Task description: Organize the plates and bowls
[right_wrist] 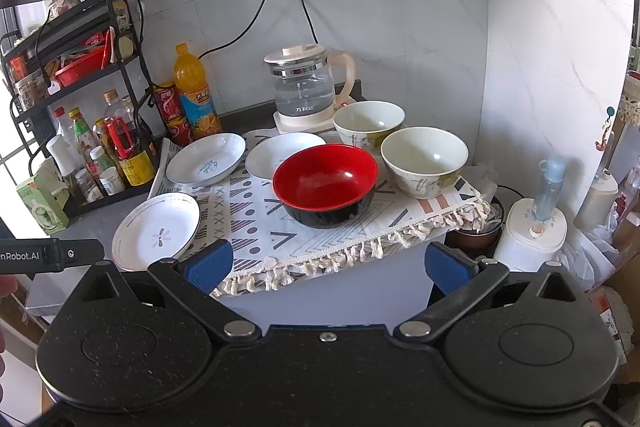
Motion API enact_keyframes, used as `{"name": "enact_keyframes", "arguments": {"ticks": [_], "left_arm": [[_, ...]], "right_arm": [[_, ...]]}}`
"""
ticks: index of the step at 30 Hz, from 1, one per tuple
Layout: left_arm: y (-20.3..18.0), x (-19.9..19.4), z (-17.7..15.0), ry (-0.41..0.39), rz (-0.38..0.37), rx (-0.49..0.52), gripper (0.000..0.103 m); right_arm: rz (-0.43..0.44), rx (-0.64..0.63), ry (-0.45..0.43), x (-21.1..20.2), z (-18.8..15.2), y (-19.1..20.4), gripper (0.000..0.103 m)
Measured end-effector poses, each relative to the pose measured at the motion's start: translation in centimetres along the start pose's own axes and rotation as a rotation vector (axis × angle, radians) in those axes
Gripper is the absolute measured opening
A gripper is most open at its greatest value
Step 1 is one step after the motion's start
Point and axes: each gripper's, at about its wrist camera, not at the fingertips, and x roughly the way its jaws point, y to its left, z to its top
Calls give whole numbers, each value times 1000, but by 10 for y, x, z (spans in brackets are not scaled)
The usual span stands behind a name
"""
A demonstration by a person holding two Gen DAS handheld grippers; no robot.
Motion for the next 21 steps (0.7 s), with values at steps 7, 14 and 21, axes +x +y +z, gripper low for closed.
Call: {"name": "enact_keyframes", "arguments": {"ticks": [7, 14, 21], "left_arm": [[0, 0, 0, 1, -2, 1, 99], [-7, 3, 5, 8, 7, -2, 99], [-15, 18, 18, 22, 17, 5, 99]], "right_arm": [[-5, 0, 11, 5, 3, -5, 103], [-1, -3, 22, 9, 7, -7, 103], [-11, 14, 28, 20, 11, -15, 103]]}}
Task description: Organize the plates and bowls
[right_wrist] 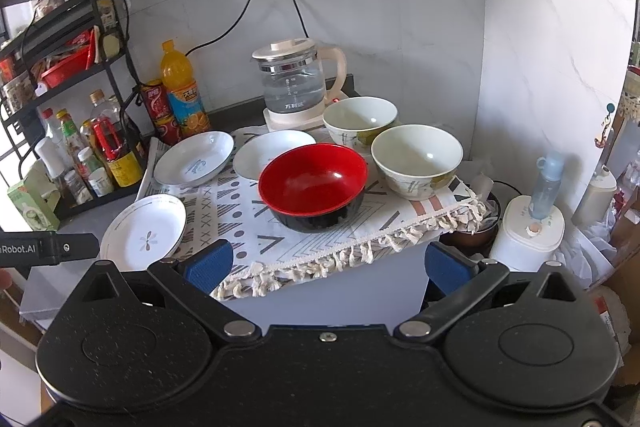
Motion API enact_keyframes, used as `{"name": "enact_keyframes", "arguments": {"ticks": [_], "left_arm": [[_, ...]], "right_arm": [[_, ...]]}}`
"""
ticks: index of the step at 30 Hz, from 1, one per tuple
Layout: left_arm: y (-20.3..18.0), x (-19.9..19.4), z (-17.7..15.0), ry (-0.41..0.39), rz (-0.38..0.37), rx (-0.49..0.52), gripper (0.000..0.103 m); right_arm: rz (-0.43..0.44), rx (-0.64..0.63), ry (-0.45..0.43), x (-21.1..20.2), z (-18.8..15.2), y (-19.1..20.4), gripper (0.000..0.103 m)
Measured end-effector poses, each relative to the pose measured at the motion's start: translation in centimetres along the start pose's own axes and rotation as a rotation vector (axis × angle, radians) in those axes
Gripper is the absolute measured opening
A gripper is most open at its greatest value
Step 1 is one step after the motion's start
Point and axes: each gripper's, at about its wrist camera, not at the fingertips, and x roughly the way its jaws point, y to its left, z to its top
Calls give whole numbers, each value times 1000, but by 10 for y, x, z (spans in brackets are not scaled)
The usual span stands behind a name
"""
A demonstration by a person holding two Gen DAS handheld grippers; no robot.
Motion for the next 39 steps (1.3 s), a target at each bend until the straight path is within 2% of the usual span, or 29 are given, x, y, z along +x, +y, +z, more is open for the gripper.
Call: {"name": "enact_keyframes", "arguments": {"ticks": [8, 13, 18, 25, 28, 33, 37, 39], "left_arm": [[-13, 33, 23, 18, -22, -3, 99], [-29, 68, 46, 32, -37, 27, 99], [-50, 109, 75, 52, -66, 45, 98], [-84, 168, 120, 77, -85, 92, 98], [-95, 192, 138, 104, -108, 102, 97], [-116, 227, 159, 129, -139, 134, 96], [-135, 257, 172, 170, -166, 157, 93], [-146, 271, 178, 189, -190, 179, 91]], "right_arm": [[-3, 18, 12, 23, 14, -15, 103], [0, 34, 9, 48, 29, -30, 103], [-33, 42, 26, 79, 45, -45, 103], [-63, 71, 65, 128, 71, -66, 96], [-78, 101, 86, 148, 81, -78, 89], [-109, 139, 106, 175, 92, -98, 87], [-130, 197, 156, 201, 97, -117, 61], [-135, 229, 176, 210, 97, -126, 57]]}}
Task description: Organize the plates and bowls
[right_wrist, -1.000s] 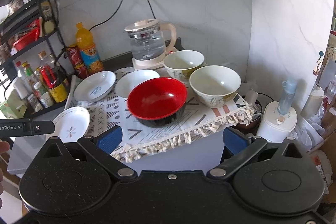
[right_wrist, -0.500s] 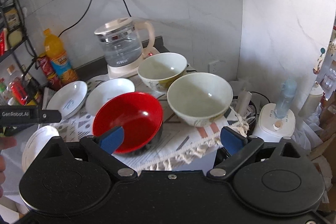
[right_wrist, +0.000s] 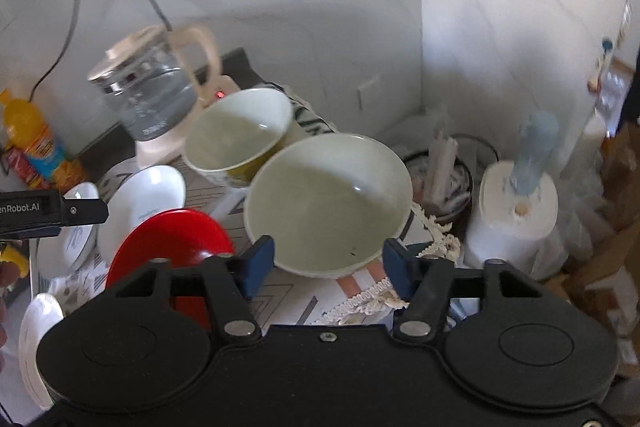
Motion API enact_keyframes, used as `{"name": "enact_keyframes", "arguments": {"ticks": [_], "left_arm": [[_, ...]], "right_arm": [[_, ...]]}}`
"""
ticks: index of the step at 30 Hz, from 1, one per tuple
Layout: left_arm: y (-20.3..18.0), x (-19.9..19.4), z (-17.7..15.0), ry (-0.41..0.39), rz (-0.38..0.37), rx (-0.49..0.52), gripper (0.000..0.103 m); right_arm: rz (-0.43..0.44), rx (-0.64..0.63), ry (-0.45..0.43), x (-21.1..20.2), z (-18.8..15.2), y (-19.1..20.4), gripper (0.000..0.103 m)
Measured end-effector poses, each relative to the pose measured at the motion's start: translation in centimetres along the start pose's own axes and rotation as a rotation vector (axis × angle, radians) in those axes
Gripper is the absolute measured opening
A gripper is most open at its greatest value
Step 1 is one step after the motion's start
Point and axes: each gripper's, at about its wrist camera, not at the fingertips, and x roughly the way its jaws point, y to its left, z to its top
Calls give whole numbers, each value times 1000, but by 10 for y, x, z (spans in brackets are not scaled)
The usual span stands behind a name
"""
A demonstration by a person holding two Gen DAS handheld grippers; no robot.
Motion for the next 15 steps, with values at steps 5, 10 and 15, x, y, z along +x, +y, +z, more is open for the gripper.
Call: {"name": "enact_keyframes", "arguments": {"ticks": [5, 10, 15], "left_arm": [[-23, 35, 22, 61, -43, 65, 82], [-54, 67, 35, 123, -94, 159, 72], [-74, 93, 46, 169, -136, 195, 62]], "right_arm": [[-42, 41, 42, 24, 8, -14, 48], [-56, 97, 86, 46, 15, -27, 39], [-71, 137, 113, 66, 18, -39, 36]]}}
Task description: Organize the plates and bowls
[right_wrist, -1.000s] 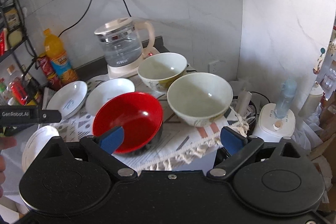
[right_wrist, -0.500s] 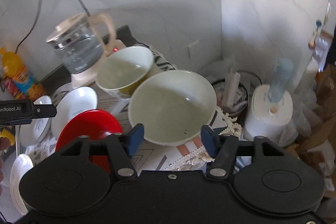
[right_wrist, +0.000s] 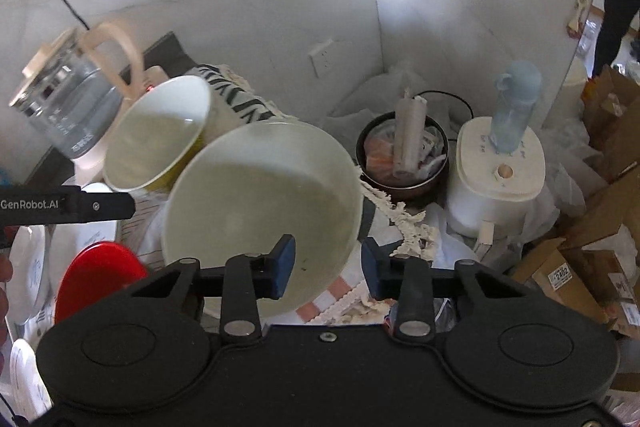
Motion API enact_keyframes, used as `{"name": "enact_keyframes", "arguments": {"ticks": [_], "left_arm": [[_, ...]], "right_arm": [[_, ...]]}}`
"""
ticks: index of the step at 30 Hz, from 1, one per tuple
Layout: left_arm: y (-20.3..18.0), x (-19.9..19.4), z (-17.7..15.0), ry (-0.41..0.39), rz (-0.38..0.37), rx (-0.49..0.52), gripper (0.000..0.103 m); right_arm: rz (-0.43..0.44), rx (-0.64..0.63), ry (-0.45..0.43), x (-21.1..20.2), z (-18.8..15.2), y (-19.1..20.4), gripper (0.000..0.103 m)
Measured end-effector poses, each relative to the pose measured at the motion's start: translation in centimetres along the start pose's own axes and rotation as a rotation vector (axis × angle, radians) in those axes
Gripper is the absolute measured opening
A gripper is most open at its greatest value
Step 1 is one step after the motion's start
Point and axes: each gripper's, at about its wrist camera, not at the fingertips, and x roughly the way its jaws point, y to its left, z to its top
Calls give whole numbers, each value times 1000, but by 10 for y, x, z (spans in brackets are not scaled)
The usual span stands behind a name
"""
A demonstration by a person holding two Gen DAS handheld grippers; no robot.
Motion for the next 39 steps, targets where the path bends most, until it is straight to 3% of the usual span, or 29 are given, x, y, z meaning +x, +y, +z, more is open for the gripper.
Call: {"name": "enact_keyframes", "arguments": {"ticks": [9, 22, 27, 39], "left_arm": [[-12, 42, 15, 77, -32, 37, 46], [-12, 79, 15, 172, -97, -2, 3], [-18, 67, 16, 141, -102, 11, 3], [-13, 19, 14, 40, -85, -55, 3]], "right_arm": [[-9, 56, 27, 21, 4, -13, 27], [-6, 67, 55, 40, 3, -10, 13], [-21, 52, 38, 35, 4, -8, 13], [43, 16, -51, 3, 15, 2, 13]]}}
